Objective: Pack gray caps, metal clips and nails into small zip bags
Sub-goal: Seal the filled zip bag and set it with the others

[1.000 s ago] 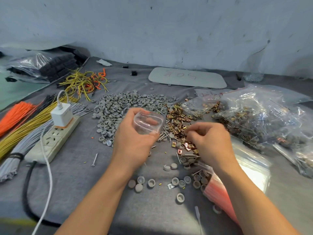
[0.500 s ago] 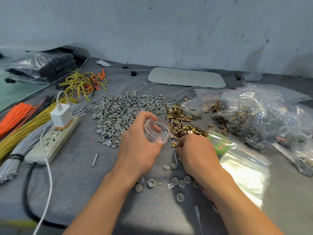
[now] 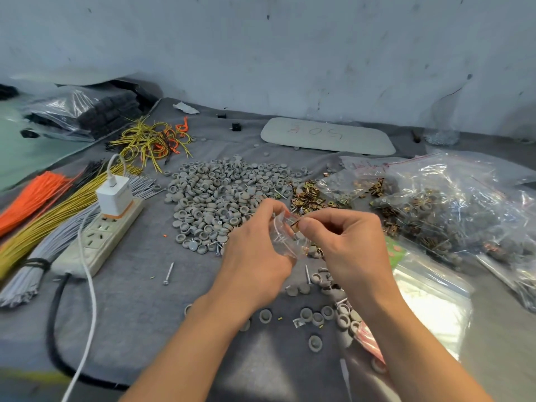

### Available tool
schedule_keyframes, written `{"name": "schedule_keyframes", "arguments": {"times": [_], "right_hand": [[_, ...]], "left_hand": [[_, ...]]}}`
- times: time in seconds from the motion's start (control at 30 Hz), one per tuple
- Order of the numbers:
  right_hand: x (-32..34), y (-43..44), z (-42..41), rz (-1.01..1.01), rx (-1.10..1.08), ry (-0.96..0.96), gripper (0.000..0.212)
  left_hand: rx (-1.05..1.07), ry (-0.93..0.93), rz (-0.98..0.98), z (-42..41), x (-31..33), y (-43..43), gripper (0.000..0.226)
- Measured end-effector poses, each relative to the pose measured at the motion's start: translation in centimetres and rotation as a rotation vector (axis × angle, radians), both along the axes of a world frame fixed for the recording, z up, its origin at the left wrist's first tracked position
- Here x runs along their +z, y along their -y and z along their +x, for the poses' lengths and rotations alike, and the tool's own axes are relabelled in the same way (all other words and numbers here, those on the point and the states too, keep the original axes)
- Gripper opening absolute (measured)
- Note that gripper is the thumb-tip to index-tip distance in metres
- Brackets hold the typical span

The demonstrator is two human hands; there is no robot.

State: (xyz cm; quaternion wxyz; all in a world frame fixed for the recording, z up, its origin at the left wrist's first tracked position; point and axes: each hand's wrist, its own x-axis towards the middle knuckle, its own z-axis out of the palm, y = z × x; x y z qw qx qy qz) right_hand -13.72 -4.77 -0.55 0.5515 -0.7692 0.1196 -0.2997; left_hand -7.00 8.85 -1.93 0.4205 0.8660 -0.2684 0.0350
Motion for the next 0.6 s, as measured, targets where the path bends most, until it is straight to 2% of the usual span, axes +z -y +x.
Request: {"name": "schedule_keyframes", "arguments": {"times": [0.13, 0.23, 0.27, 0.33, 0.43, 0.53, 0.6], "right_hand": [[-0.3, -0.4, 0.3, -0.048, 0.037, 0.006, 0.025], [-0.4, 0.9, 0.6, 0.081, -0.097, 0.051, 0.016], [-0.5, 1.6, 0.6, 0.059, -0.169, 0.024, 0.013], [-1.0, 2.8, 0.5, -0.136, -0.245, -0.146, 0.012], [-2.0, 2.7, 0.7, -0.438, -0.154, -0.418, 0.016], [-2.7, 2.3, 1.4, -0.734, -0.112, -0.561, 0.024], [-3.0, 2.1, 1.8, -0.859, -0.106, -0.612, 0.029]], "left_hand": [[-0.020, -0.009, -0.021, 0.1, -0.1, -0.1, 0.056], [0.027, -0.018, -0.115, 0.2, 0.1, -0.3, 0.046], [0.057, -0.018, -0.149, 0.3, 0.1, -0.4, 0.044], [0.109, -0.024, -0.209, 0.7, 0.2, -0.6, 0.046], [0.147, -0.060, -0.283, 1.0, 0.2, -0.9, 0.050], [0.152, -0.052, -0.287, 1.0, 0.2, -0.9, 0.050], [0.144, -0.033, -0.270, 0.9, 0.2, -0.9, 0.049]]}}
